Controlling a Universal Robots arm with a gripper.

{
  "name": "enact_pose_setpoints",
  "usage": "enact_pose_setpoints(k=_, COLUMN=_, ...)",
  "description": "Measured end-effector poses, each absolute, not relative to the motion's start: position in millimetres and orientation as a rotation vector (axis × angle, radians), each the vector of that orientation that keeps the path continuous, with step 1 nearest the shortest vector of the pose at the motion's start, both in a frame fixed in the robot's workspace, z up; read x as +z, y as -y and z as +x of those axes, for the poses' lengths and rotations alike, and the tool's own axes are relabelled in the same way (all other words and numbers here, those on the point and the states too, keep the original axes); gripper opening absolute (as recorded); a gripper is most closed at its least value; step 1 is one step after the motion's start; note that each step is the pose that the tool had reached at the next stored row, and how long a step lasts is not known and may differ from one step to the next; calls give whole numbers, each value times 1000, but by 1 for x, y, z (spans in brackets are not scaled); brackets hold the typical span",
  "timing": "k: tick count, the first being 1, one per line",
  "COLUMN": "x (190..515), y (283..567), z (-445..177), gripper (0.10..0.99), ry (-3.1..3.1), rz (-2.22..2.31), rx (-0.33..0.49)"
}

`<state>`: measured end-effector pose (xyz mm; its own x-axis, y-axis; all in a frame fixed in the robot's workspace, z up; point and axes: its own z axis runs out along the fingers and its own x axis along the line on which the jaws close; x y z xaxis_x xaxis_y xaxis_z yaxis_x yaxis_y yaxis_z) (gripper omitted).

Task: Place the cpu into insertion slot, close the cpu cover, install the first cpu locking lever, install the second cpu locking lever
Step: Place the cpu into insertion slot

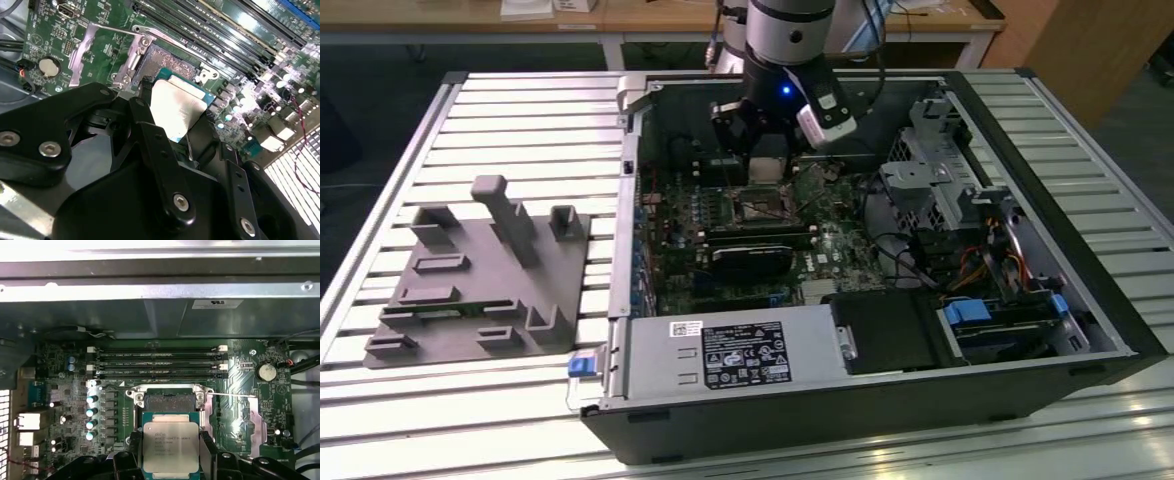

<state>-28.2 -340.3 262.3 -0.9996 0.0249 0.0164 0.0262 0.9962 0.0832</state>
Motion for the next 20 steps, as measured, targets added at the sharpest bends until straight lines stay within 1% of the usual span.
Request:
enact_pose_setpoints(k=8, x=249, y=340, z=-28, gripper=541, ry=3124, rz=-40, rx=-123)
enact_pose_setpoints(k=14, x=249, y=340, z=-28, gripper=541, ry=3124, rz=-43, rx=-122)
enact_pose_setpoints(k=20, x=248, y=340, z=-28, gripper=541, ry=3123, rz=-158, rx=-123)
